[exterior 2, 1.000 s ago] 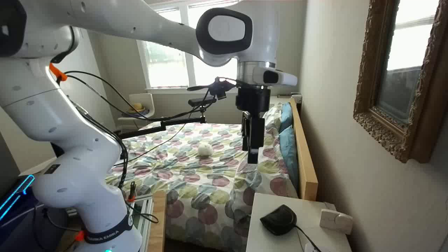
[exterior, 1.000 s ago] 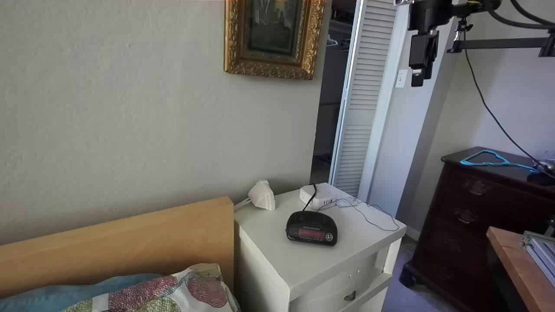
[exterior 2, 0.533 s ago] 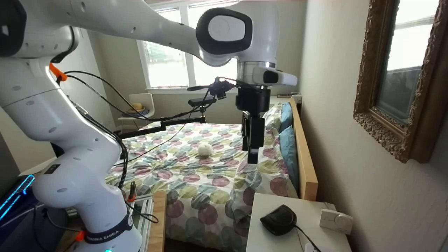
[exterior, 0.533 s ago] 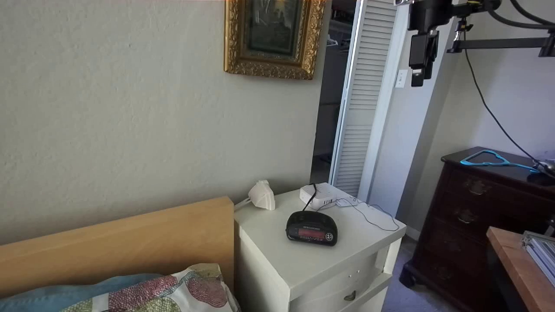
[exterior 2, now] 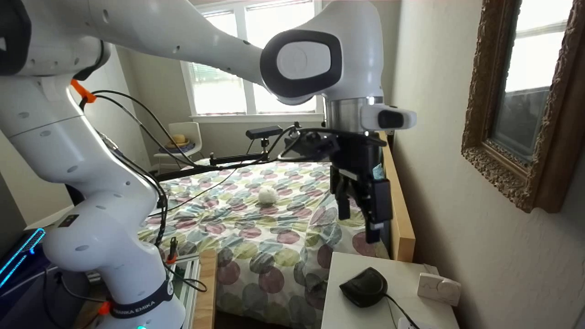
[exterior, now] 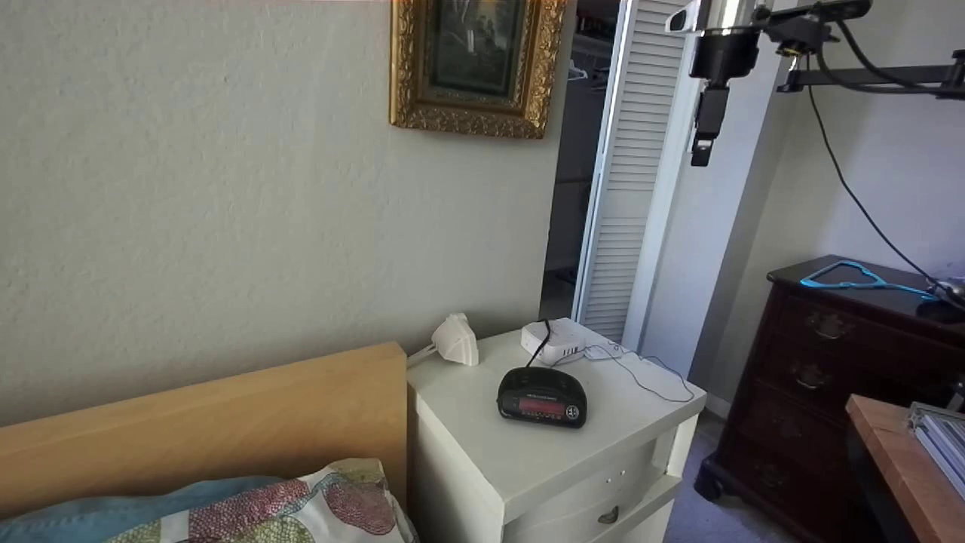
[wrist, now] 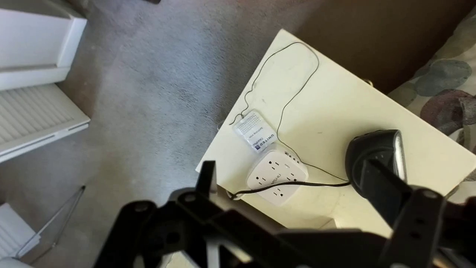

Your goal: Move the paper to the left

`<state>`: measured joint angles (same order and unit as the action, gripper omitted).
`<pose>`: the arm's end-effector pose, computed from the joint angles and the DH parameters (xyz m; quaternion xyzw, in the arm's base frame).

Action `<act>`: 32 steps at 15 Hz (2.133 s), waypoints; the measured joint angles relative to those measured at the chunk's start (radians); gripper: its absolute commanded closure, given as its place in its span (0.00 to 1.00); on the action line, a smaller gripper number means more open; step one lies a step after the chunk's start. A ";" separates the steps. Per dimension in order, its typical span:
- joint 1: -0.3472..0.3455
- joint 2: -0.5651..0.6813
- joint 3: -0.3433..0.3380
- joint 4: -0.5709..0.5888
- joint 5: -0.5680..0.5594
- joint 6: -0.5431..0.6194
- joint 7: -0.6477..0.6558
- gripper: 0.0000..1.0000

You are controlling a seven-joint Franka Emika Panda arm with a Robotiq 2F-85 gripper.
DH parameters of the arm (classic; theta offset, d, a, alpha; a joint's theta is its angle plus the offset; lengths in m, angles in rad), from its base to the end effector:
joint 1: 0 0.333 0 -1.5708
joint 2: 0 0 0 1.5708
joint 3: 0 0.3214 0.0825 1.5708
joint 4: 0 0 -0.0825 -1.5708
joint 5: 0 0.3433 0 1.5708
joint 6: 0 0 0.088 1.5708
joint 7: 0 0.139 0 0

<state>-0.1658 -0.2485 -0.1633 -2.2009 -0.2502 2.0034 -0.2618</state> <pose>0.4145 -0.1688 0.4794 0.9950 0.0181 -0.0037 0.0977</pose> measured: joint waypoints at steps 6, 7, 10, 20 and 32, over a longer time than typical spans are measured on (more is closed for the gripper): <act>-0.002 0.112 -0.116 0.000 0.044 0.140 -0.397 0.00; -0.004 0.126 -0.122 -0.003 0.054 0.153 -0.434 0.00; -0.013 0.156 -0.129 -0.035 0.092 0.195 -0.481 0.00; -0.016 0.171 -0.126 -0.035 0.142 0.156 -0.561 0.00; -0.069 0.469 -0.082 0.096 0.193 0.175 -0.874 0.00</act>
<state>-0.2346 0.2205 -0.2454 -2.1050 -0.0570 2.1788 -1.1362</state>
